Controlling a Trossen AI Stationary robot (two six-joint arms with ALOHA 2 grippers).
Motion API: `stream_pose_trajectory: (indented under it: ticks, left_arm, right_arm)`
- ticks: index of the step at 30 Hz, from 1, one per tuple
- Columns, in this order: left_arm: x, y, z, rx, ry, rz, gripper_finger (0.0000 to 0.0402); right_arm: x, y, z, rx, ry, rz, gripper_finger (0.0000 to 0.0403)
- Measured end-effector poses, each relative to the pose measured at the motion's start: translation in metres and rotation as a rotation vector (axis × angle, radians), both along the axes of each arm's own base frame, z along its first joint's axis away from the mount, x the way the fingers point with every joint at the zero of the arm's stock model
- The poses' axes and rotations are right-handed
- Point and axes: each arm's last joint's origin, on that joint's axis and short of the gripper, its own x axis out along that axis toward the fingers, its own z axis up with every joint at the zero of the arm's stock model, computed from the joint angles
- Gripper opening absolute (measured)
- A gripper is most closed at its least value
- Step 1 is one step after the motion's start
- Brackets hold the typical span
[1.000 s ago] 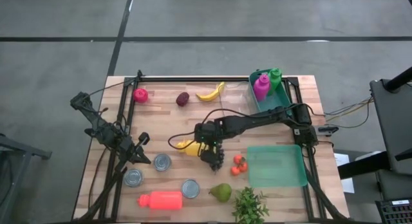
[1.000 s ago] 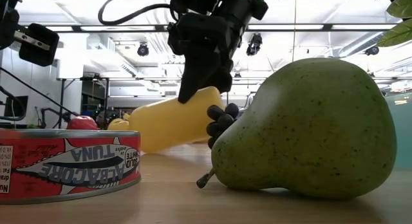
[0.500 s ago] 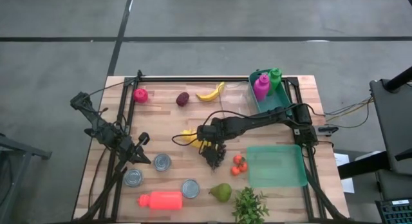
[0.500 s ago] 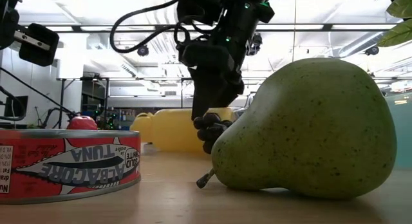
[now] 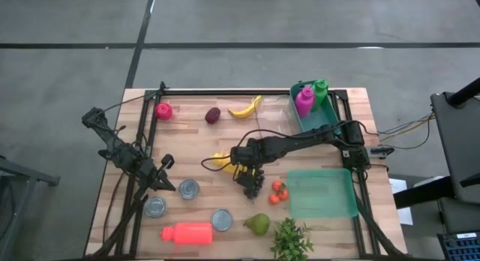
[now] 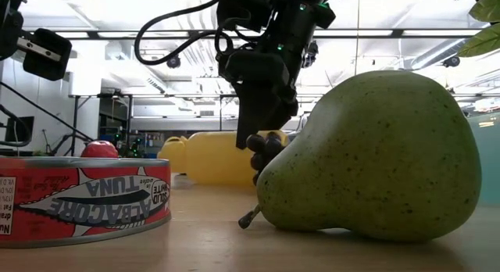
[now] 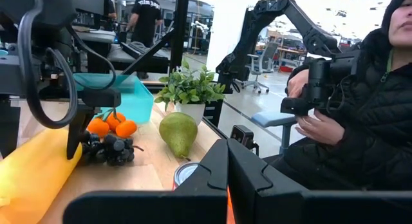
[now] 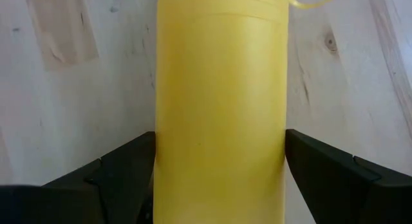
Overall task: Pick & Place Food Item
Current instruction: Put the yellow water bottle into the green bin
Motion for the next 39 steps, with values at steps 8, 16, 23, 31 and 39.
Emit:
stream_pose_trajectory:
  ticks: [8, 16, 23, 31, 39]
  left_arm:
    - [0.0, 0.0, 0.0, 0.0, 0.0, 0.001, 0.0]
    - [0.0, 0.0, 0.0, 0.0, 0.0, 0.0, 0.0]
    - [0.0, 0.0, 0.0, 0.0, 0.0, 0.0, 0.0]
    - [0.0, 0.0, 0.0, 0.0, 0.0, 0.0, 0.0]
    - [0.0, 0.0, 0.0, 0.001, 0.0, 0.0, 0.0]
  right_arm:
    - [-0.001, 0.0, 0.004, 0.001, -0.007, 0.0, 0.0329]
    - [-0.001, 0.0, 0.005, 0.001, -0.01, 0.004, 0.0337]
    - [-0.001, 0.002, 0.005, 0.003, -0.017, 0.026, 0.0393]
    - [0.001, 0.002, 0.009, 0.005, -0.053, 0.026, 0.04]
    - [0.003, 0.004, 0.036, 0.007, -0.133, 0.067, 0.04]
